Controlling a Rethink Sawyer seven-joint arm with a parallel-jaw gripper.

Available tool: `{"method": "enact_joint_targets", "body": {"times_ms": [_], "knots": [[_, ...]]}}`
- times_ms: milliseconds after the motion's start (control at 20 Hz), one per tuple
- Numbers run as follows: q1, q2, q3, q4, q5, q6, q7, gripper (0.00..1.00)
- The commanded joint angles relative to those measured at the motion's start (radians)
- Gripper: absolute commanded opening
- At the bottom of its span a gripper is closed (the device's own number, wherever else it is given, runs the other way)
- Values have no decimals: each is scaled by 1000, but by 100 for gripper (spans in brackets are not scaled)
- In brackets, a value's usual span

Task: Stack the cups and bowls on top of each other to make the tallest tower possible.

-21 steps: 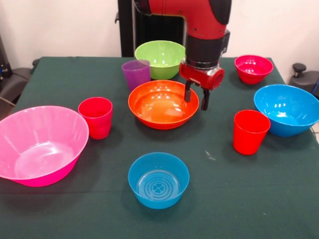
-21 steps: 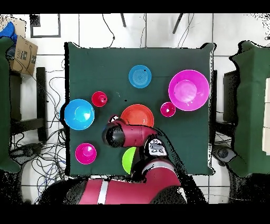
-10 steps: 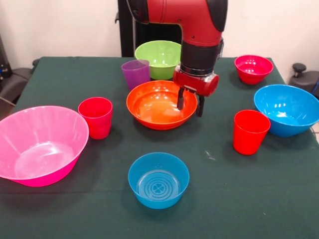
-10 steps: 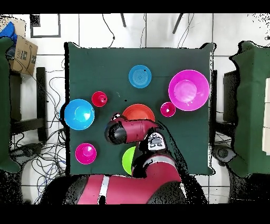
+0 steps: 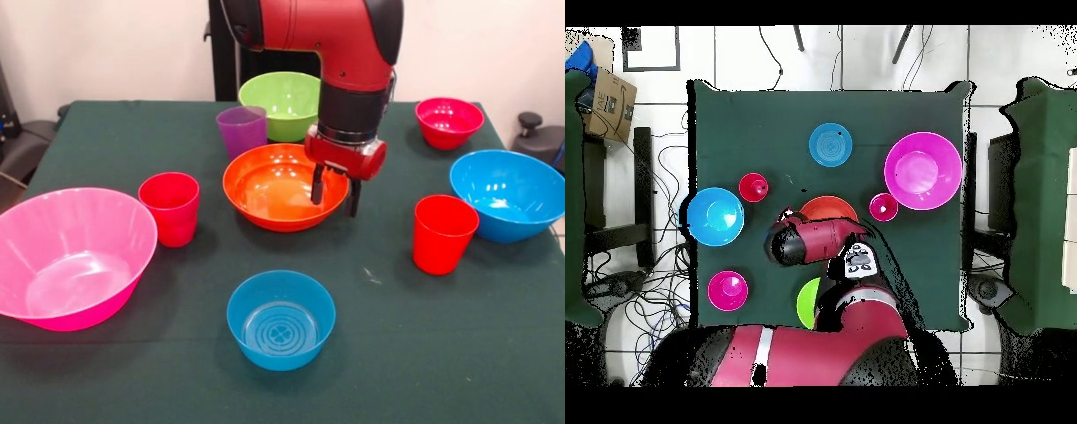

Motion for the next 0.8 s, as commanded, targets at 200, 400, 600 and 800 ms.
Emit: {"method": "enact_joint_targets", "body": {"times_ms": [200, 400, 600, 800], "knots": [[53, 28, 85, -128, -52, 150, -107, 100], [85, 24, 47, -138, -62, 127, -90, 0], [102, 22, 39, -150, -40, 152, -71, 0], [87, 24, 49, -163, -42, 174, -83, 0]]}}
